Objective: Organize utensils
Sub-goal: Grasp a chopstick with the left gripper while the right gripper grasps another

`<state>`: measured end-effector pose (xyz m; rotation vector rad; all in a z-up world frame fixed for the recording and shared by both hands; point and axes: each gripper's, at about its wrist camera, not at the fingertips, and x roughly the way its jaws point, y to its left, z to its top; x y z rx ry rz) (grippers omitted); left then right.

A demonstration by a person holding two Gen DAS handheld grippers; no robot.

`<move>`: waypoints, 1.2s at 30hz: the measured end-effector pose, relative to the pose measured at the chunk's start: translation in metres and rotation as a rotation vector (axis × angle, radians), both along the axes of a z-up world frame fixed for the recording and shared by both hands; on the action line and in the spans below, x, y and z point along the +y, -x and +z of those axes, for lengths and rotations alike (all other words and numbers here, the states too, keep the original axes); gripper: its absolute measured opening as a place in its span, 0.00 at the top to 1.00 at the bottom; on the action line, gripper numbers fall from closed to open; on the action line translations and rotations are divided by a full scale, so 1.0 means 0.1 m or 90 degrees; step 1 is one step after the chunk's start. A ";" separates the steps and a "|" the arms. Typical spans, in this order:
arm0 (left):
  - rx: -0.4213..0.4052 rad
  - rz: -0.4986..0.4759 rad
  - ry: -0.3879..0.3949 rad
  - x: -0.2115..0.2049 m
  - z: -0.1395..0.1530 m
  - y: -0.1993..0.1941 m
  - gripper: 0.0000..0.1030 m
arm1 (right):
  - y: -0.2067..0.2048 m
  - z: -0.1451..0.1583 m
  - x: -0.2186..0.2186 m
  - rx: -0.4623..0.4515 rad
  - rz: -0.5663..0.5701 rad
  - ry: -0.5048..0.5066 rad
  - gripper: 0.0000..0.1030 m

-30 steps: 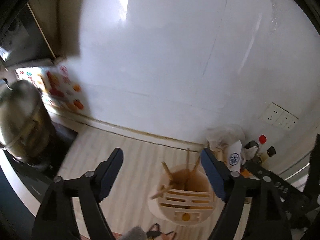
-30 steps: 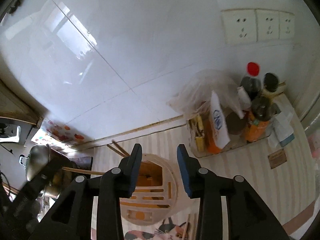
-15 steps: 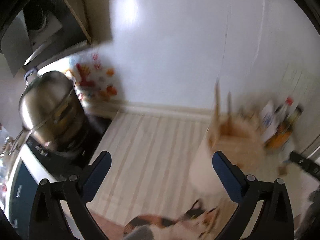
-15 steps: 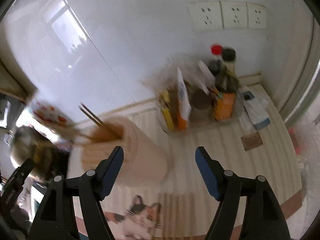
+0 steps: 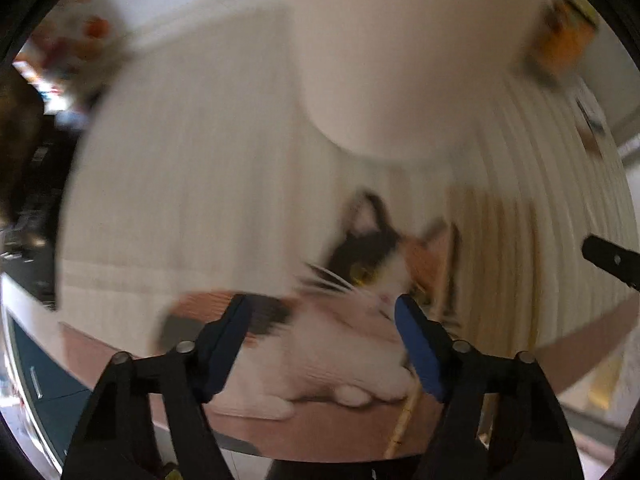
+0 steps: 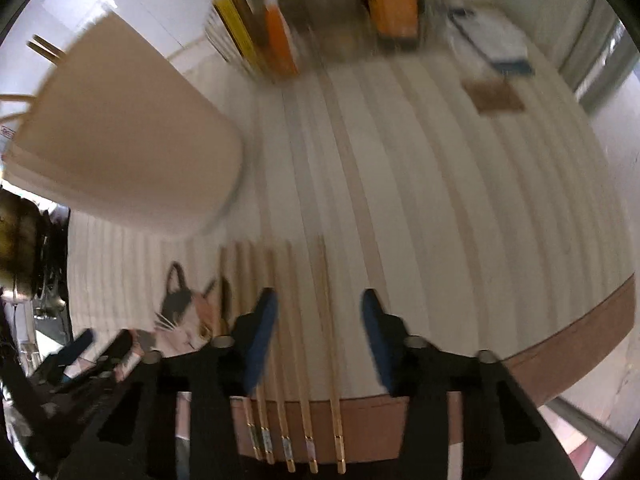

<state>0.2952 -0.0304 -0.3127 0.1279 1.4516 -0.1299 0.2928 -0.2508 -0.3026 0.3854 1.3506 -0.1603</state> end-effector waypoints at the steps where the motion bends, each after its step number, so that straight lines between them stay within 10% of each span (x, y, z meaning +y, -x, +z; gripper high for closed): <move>1: 0.016 -0.017 0.008 -0.08 -0.08 0.01 0.46 | 0.04 -0.06 -0.01 0.009 -0.002 -0.001 0.69; 9: 0.056 -0.105 0.009 -0.53 -0.39 0.01 0.48 | 0.18 -0.25 -0.01 0.039 -0.002 0.003 0.73; 11: 0.051 -0.112 0.012 -0.58 -0.38 -0.01 0.59 | 0.20 -0.28 -0.01 0.044 -0.003 0.002 0.73; 13: 0.046 -0.113 0.010 -0.60 -0.36 -0.04 0.92 | 0.20 -0.31 -0.01 0.049 -0.003 0.002 0.73; 25: 0.087 0.068 0.020 0.00 -0.41 -0.14 0.95 | 0.15 -0.58 0.22 0.090 0.057 0.010 0.73; 29: 0.082 0.064 0.012 0.08 -0.43 -0.08 0.95 | 0.18 -0.63 0.34 0.102 0.095 0.065 0.93; 36: 0.070 0.038 -0.007 -0.12 -0.45 0.12 0.95 | 0.25 -0.60 0.29 0.118 0.098 0.060 0.93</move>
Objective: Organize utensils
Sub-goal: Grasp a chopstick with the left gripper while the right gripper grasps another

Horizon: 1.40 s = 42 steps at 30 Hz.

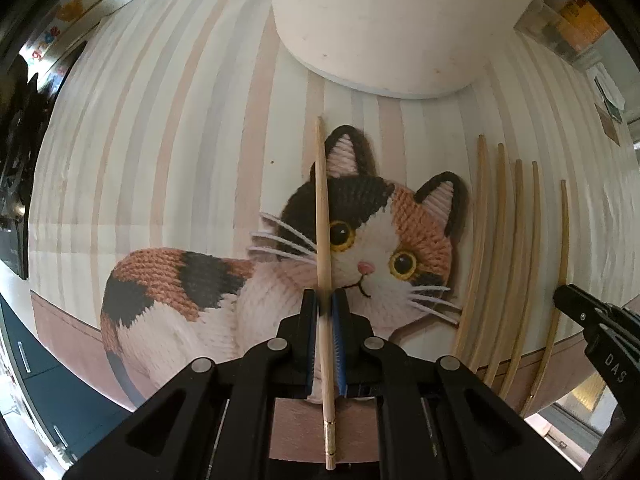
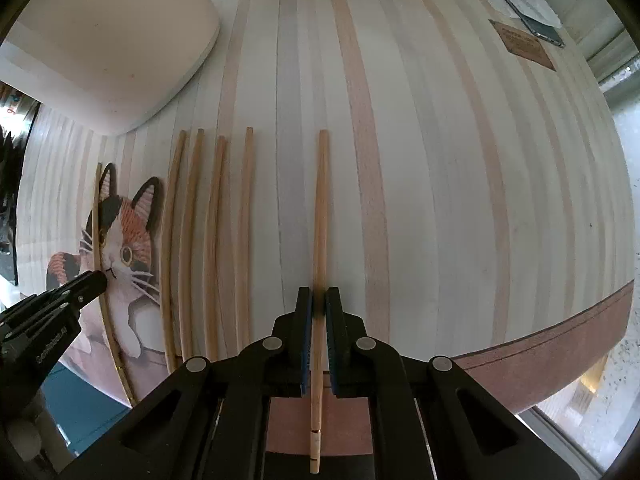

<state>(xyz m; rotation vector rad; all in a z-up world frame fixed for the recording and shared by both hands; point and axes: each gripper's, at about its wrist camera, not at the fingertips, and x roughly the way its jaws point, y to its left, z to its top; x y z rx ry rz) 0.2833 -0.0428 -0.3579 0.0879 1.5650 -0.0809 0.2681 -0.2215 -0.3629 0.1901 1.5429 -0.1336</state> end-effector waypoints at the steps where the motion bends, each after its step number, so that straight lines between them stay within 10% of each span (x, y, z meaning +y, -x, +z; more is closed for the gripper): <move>1: -0.001 -0.005 -0.003 -0.05 -0.02 0.07 0.95 | -0.01 0.01 -0.01 0.004 0.002 0.002 0.93; 42: 0.008 -0.003 -0.027 -0.04 0.13 -0.07 0.95 | -0.29 -0.03 0.12 0.015 0.031 0.045 0.93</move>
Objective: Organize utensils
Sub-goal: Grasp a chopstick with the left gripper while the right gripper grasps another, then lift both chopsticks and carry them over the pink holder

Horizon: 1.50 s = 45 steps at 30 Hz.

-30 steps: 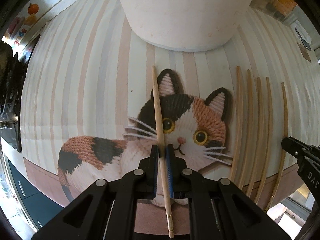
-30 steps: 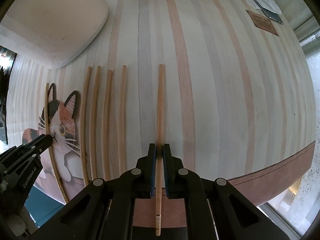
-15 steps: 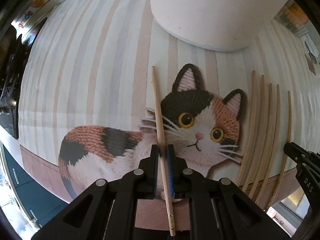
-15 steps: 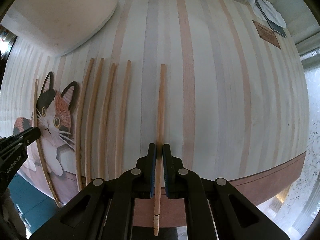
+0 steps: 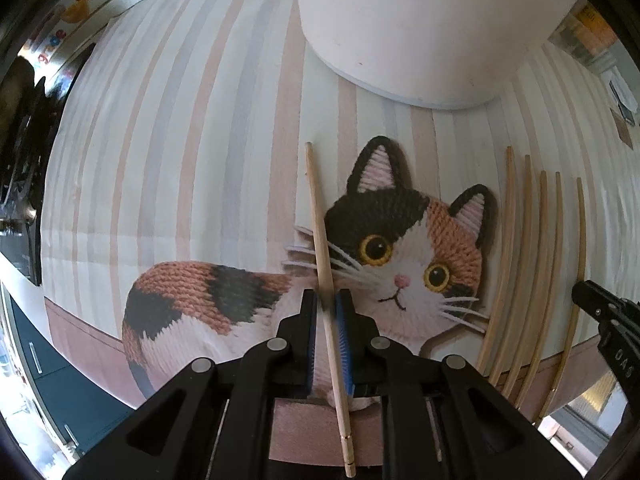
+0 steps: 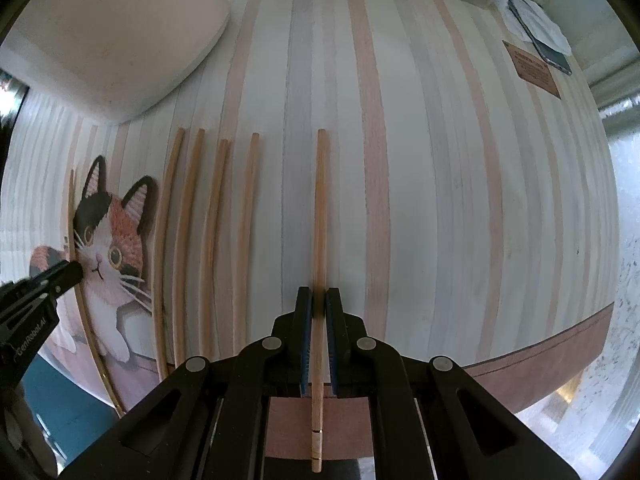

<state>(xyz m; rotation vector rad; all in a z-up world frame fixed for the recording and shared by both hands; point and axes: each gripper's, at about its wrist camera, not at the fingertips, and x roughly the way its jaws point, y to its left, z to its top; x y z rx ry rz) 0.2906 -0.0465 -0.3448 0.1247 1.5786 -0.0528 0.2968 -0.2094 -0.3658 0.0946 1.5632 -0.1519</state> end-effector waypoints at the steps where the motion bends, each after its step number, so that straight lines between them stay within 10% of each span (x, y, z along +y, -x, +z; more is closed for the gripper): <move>1: -0.005 -0.007 -0.013 -0.01 0.01 0.01 0.95 | 0.02 0.00 -0.02 -0.005 -0.008 -0.007 0.93; 19: -0.328 -0.026 0.019 -0.02 1.85 -0.11 0.96 | 0.12 1.28 -0.29 -0.283 -0.023 0.047 0.93; 34: -0.446 -0.057 0.205 -0.26 3.22 -0.10 0.96 | -0.14 2.72 -0.51 -0.483 -0.070 -0.076 0.94; 45: -0.494 -0.011 0.222 -0.21 3.69 -0.75 0.96 | -0.78 3.21 -0.57 -0.543 -0.113 -0.183 0.94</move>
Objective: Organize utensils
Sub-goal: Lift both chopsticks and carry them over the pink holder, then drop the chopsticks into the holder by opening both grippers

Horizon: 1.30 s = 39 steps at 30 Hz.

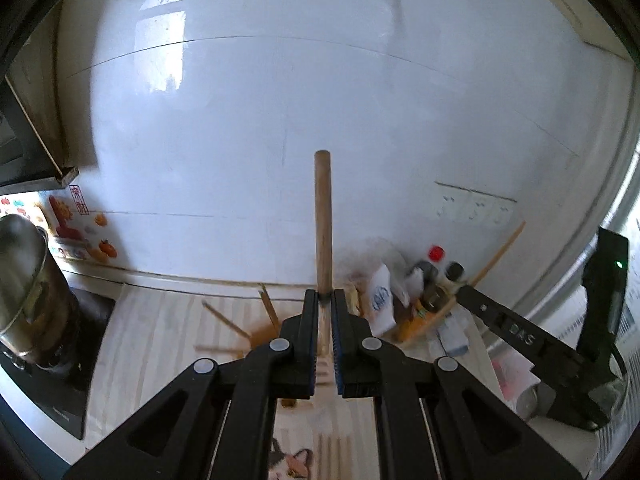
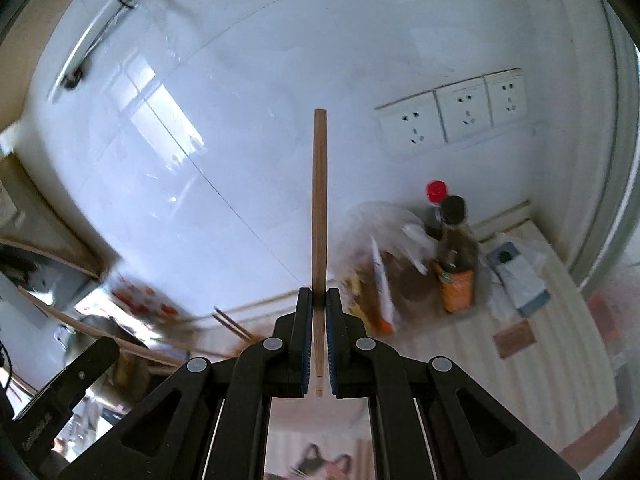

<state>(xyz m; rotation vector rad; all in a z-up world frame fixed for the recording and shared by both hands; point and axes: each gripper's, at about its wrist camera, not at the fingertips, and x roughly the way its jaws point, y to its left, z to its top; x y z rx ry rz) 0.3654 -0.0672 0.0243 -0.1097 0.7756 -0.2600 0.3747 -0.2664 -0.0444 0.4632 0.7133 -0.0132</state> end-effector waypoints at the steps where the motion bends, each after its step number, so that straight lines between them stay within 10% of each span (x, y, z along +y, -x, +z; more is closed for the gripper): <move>1: 0.001 0.009 -0.004 0.04 -0.02 -0.07 0.96 | -0.07 0.01 0.02 -0.001 0.001 -0.007 0.94; 26: 0.174 0.037 -0.007 0.42 -0.80 -0.68 0.91 | -1.01 -0.70 0.70 0.146 0.124 -0.006 0.91; 29: 0.152 0.053 -0.036 0.44 -0.68 -0.61 0.63 | -0.96 -0.72 0.69 0.154 0.119 -0.015 0.68; 31: 0.129 0.074 -0.034 0.54 -0.59 -0.53 0.25 | -0.87 -0.67 0.65 0.143 0.112 -0.017 0.55; 39: 0.064 0.146 -0.072 0.86 -0.58 -0.04 0.00 | -0.38 -0.54 0.41 0.120 0.069 -0.003 0.46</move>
